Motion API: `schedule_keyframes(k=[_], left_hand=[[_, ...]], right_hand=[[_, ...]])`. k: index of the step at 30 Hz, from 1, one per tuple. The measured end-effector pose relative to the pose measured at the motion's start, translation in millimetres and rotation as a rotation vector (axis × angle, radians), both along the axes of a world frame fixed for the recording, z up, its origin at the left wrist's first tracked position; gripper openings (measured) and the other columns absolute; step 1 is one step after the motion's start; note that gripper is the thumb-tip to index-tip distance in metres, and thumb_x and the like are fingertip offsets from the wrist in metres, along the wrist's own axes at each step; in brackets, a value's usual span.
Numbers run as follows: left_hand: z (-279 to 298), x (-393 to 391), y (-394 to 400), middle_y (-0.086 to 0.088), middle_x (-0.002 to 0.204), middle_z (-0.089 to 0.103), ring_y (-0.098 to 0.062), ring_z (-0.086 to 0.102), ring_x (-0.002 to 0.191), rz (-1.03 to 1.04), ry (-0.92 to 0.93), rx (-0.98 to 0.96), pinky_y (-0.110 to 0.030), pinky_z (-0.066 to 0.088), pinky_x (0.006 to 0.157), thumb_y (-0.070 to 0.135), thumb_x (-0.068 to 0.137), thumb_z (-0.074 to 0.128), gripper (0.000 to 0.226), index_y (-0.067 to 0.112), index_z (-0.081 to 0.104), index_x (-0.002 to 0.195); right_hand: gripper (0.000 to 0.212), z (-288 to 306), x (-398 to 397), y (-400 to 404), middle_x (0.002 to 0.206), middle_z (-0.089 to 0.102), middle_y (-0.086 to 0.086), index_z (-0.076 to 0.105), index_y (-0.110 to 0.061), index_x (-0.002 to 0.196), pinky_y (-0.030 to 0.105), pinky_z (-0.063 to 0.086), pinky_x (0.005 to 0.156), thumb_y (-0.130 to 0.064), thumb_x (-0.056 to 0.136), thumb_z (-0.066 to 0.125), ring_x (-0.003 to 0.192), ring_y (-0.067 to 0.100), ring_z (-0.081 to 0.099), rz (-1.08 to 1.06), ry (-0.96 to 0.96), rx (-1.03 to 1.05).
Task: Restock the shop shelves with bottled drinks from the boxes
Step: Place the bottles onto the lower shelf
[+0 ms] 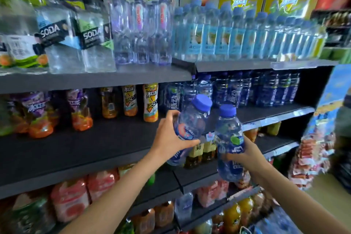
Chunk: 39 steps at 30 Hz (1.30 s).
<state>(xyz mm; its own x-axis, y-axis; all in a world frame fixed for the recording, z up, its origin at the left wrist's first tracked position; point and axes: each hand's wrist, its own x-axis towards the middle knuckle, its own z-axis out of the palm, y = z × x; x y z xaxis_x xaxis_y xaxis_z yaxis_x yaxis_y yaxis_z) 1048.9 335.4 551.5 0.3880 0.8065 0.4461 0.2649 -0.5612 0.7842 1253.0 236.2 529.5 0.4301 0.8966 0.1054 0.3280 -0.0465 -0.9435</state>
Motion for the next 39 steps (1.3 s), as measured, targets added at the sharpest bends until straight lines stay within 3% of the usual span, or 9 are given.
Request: schedule_keyframes(k=[7, 14, 21, 26, 28, 30, 32, 36, 39], left_hand=[[7.1, 80.9, 76.0, 0.006, 0.111, 0.038, -0.008, 0.040, 0.107, 0.031, -0.017, 0.055, -0.012, 0.029, 0.084, 0.025, 0.053, 0.089, 0.081, 0.028, 0.035, 0.113], [-8.3, 109.2, 124.2, 0.002, 0.117, 0.043, -0.011, 0.044, 0.111, 0.147, -0.020, 0.011, -0.021, 0.035, 0.093, 0.025, 0.049, 0.090, 0.089, 0.023, 0.041, 0.123], [-18.1, 140.4, 139.5, -0.001, 0.110, 0.057, -0.017, 0.054, 0.106, 0.326, -0.099, -0.086, -0.037, 0.047, 0.093, 0.047, 0.035, 0.083, 0.080, 0.030, 0.045, 0.104], [-17.4, 188.8, 137.5, 0.008, 0.094, 0.058, 0.000, 0.056, 0.089, 0.410, -0.175, -0.118, -0.005, 0.040, 0.075, 0.016, 0.052, 0.089, 0.062, 0.025, 0.045, 0.094], [-16.9, 212.0, 137.1, 0.012, 0.088, 0.056, 0.004, 0.054, 0.083, 0.422, -0.191, -0.132, -0.001, 0.038, 0.070, 0.011, 0.055, 0.088, 0.060, 0.028, 0.043, 0.091], [-19.4, 235.7, 136.6, 0.012, 0.087, 0.055, -0.001, 0.056, 0.084, 0.443, -0.202, -0.152, -0.005, 0.039, 0.074, 0.014, 0.054, 0.088, 0.061, 0.028, 0.044, 0.094], [-21.5, 262.7, 135.8, 0.011, 0.082, 0.052, -0.009, 0.054, 0.086, 0.450, -0.216, -0.189, -0.018, 0.040, 0.079, 0.020, 0.054, 0.089, 0.066, 0.022, 0.042, 0.102], [-15.6, 317.8, 140.8, -0.002, 0.089, 0.056, -0.019, 0.056, 0.097, 0.471, -0.224, -0.239, -0.028, 0.041, 0.082, 0.025, 0.057, 0.087, 0.074, 0.018, 0.040, 0.114], [-11.9, 355.3, 153.0, -0.012, 0.106, 0.058, -0.025, 0.055, 0.107, 0.527, -0.233, -0.271, -0.034, 0.044, 0.089, 0.029, 0.057, 0.087, 0.076, 0.023, 0.036, 0.113]], right_hand=[[0.054, 33.1, 103.9, 92.9, 0.100, 0.063, 0.001, 0.050, -0.019, 0.117, 0.046, 0.050, 0.086, 0.006, 0.074, 0.071, 0.095, 0.026, 0.060, -0.165, 0.141, 0.141], [0.052, 5.9, 150.1, 195.6, 0.102, 0.065, 0.007, 0.052, -0.015, 0.113, 0.054, 0.051, 0.086, 0.002, 0.070, 0.076, 0.099, 0.032, 0.062, -0.139, 0.182, 0.138], [0.071, -15.6, 185.4, 278.0, 0.127, 0.056, 0.009, 0.039, -0.015, 0.130, 0.048, 0.049, 0.093, -0.020, 0.072, 0.079, 0.113, 0.031, 0.055, -0.020, 0.001, 0.059], [0.085, -10.4, 203.3, 302.0, 0.141, 0.043, 0.012, 0.020, -0.010, 0.144, 0.037, 0.041, 0.094, -0.026, 0.079, 0.073, 0.126, 0.032, 0.046, 0.128, -0.180, -0.010], [0.088, -9.9, 219.1, 292.7, 0.144, 0.039, 0.012, 0.018, -0.007, 0.145, 0.037, 0.038, 0.102, -0.025, 0.079, 0.074, 0.130, 0.029, 0.042, 0.166, -0.234, 0.059], [0.082, -8.2, 236.4, 276.2, 0.137, 0.044, 0.011, 0.027, -0.006, 0.140, 0.037, 0.041, 0.101, -0.025, 0.077, 0.075, 0.123, 0.026, 0.046, 0.185, -0.284, 0.191], [0.069, -1.6, 252.4, 260.1, 0.123, 0.050, 0.007, 0.036, -0.010, 0.132, 0.025, 0.047, 0.087, -0.022, 0.077, 0.075, 0.109, 0.021, 0.052, 0.312, -0.298, 0.210], [0.063, 14.9, 272.2, 241.1, 0.119, 0.044, 0.002, 0.031, -0.020, 0.125, 0.020, 0.047, 0.083, -0.006, 0.079, 0.071, 0.108, 0.021, 0.049, 0.808, -0.229, -0.106], [0.071, 6.9, 280.9, 239.6, 0.115, 0.045, -0.007, 0.033, -0.020, 0.128, 0.022, 0.040, 0.084, -0.024, 0.074, 0.078, 0.106, 0.010, 0.045, 0.694, -0.317, -0.104]])
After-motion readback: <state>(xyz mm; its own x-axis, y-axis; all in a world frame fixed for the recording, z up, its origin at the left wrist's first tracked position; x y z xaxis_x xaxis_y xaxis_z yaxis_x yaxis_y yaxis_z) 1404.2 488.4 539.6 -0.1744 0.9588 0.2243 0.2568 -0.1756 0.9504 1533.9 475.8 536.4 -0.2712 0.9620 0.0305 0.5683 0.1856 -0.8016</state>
